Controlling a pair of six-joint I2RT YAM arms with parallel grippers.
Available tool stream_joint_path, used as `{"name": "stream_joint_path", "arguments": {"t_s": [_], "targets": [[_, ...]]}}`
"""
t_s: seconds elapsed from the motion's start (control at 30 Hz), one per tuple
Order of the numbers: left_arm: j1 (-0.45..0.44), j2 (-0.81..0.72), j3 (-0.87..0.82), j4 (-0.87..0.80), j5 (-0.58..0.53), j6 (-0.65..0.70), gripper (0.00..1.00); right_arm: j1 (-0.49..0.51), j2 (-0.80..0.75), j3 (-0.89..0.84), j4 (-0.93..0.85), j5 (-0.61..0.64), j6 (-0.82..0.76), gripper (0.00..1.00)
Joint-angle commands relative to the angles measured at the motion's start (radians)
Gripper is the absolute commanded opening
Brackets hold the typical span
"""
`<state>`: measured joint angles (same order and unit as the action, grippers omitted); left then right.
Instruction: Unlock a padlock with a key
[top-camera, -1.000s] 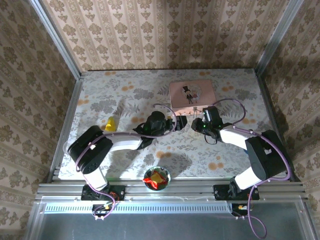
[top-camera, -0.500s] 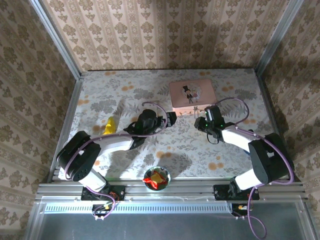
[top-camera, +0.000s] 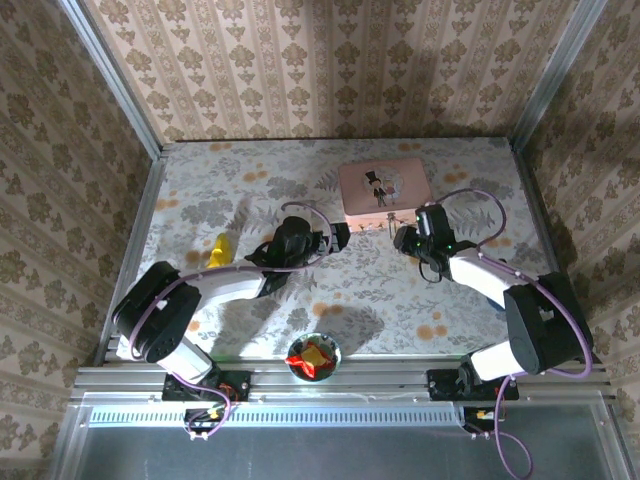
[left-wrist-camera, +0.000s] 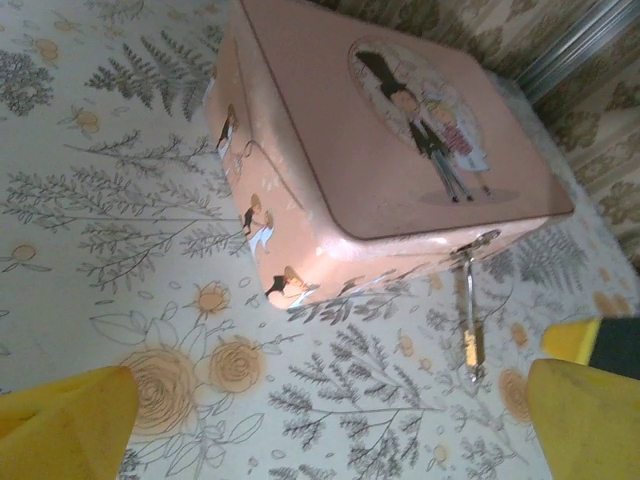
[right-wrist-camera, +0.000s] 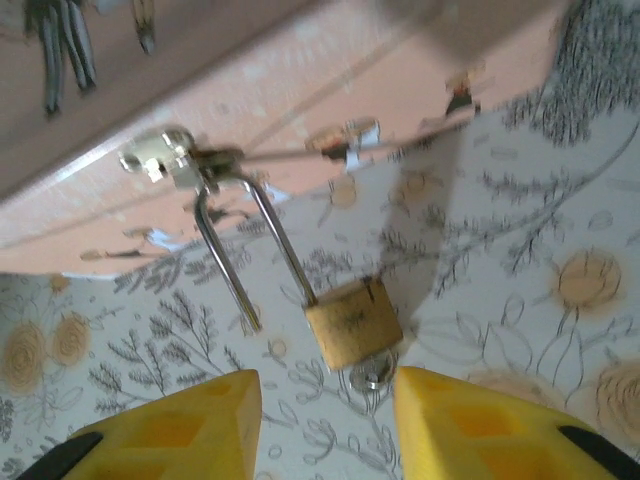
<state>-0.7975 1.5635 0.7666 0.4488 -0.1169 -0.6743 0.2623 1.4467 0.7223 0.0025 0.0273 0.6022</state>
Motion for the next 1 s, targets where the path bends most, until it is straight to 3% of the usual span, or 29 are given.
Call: {"name": "stream_joint_path", "arguments": {"t_s": [0.0, 0.3, 0.97], "targets": [[0.009, 0.018, 0.089, -0.126, 0.014, 0.087, 1.00, -0.024, 0.044, 0.058, -0.002, -0.028, -0.068, 0.35], [0.041, 0.182, 0.366, -0.368, -0.018, 0.273, 1.00, -0.042, 0.215, 0.208, 0.002, -0.104, -0.149, 0.29], [0.089, 0.504, 0.716, -0.502, -0.005, 0.353, 1.00, -0.054, 0.355, 0.229, 0.079, -0.154, -0.104, 0.31]]}}
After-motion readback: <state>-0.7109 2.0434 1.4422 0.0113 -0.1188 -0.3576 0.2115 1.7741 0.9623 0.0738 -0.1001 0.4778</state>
